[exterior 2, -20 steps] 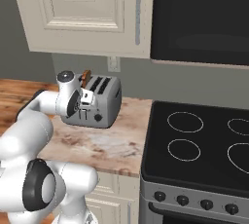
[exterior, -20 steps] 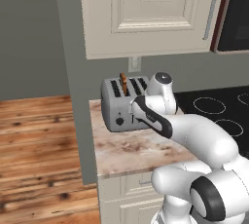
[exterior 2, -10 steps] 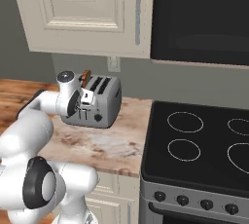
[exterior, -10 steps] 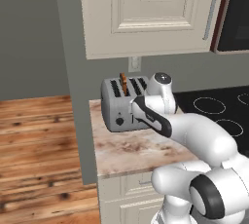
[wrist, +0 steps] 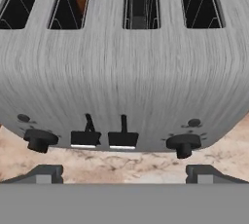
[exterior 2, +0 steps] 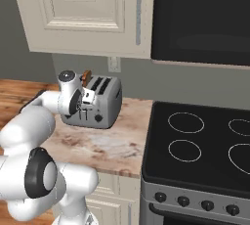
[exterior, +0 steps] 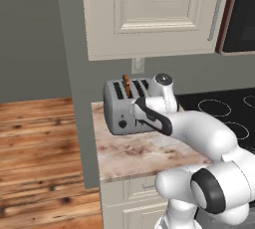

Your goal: Start the toaster. Once the lever pops up, take the bread to the plate on the dining counter.

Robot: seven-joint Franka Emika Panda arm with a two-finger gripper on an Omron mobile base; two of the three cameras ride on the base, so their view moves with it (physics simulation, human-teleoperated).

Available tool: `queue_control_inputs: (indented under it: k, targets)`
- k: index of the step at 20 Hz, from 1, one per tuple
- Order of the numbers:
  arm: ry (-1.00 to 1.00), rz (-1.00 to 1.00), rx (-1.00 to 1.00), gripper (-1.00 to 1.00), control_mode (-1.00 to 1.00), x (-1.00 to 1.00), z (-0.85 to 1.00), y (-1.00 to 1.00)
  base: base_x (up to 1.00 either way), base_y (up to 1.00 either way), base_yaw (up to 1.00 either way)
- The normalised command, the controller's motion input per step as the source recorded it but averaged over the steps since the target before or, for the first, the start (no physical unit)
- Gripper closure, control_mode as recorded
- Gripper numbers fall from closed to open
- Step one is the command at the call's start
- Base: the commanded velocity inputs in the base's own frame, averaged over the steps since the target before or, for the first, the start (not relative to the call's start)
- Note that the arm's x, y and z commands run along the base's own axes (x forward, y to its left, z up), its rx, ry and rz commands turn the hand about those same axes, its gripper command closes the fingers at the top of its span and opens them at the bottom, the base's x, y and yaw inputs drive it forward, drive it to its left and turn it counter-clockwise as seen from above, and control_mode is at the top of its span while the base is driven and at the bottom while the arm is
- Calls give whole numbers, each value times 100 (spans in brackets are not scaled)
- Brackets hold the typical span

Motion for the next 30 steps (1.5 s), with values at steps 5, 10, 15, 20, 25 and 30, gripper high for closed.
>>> queue_control_inputs:
  k: [5,10,15,20,25,30]
  targets:
    - [0,-2,0,-100,-100,9,-4,0,0,0,0]
    - [0,0,0,-100,-100,0,-4,3,0,0,0]
    - [0,0,0,-100,-100,1,-7,4,0,0,0]
    - [0,0,0,-100,-100,11,0,0,0,0,0]
    - [0,0,0,-100,-100,11,-1,0,0,0,0]
    - [0,0,0,-100,-100,1,-16,0,0,0,0]
